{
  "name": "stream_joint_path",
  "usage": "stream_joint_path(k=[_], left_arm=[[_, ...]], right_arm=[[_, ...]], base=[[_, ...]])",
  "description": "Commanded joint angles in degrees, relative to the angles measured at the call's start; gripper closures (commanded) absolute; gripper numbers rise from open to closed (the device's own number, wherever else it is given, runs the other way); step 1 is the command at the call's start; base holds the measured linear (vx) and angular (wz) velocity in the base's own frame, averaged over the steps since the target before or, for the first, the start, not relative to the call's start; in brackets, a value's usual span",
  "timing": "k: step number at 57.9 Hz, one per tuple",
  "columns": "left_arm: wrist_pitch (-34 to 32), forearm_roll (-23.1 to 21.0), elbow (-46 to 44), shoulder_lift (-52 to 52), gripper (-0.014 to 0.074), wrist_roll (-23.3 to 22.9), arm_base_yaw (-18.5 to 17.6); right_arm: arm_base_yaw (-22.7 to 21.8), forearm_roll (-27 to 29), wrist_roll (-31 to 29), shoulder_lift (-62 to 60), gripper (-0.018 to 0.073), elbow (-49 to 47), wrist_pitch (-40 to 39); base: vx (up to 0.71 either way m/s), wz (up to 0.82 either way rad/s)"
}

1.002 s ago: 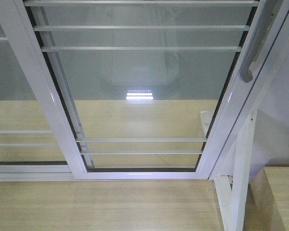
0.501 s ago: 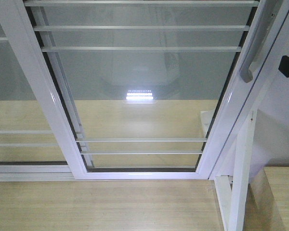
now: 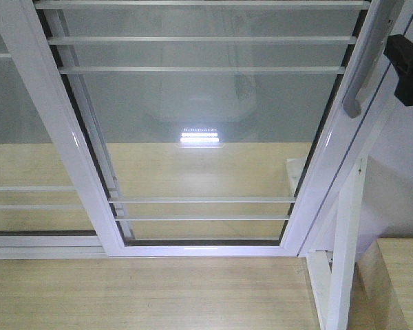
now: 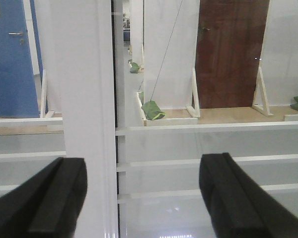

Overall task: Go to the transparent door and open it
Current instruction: 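Reach the right gripper to the grey door handle and grasp it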

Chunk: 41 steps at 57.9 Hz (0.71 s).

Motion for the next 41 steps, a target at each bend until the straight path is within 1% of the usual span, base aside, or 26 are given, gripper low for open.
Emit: stream_joint_path(k=[1, 5, 13, 20, 26, 36, 41], left_arm=[[-4.57, -0.20, -2.16, -0.48, -0.0018, -0.23, -0.22], [-4.57, -0.20, -2.16, -0.48, -0.0009, -0.29, -0.22], [-4.33, -0.20, -2.16, -0.48, 0.0013, -0.77, -0.22], [-3.99, -0.20, -2.16, -0.48, 0.0023, -0.77, -0.22], [-3.47, -0.20, -2.16, -0.48, 0.0024, -0.77, -0.22], [-2.38, -0.20, -2.16, -0.48, 0.0024, -0.77, -0.22], [-1.16, -0.20, -2.16, -0.48, 0.0024, -0.77, -0.22]], right_arm=[[-0.45, 0.02, 0.72, 0.93, -0.0163, -2.13, -4.77], [-1.68, -0.51, 0.57, 1.82, -0.0150, -2.13, -3.72], [-5.54, -0.51, 0.51, 2.98, -0.0116, -2.13, -1.79], [-7.17, -0.51, 0.56, 4.13, -0.0088, -2.13, -2.27], [-7.11, -0.51, 0.56, 6.64, -0.0064, -2.13, -4.71], [-7.11, -0.51, 0.82, 14.48, -0.0031, -2.25, -13.09], [-7.11, 0.10, 0.98, 18.48, -0.0026, -3.43, -15.42]], base=[[0.00, 0.00], [0.00, 0.00], [0.00, 0.00], [0.00, 0.00], [0.00, 0.00], [0.00, 0.00], [0.00, 0.00]])
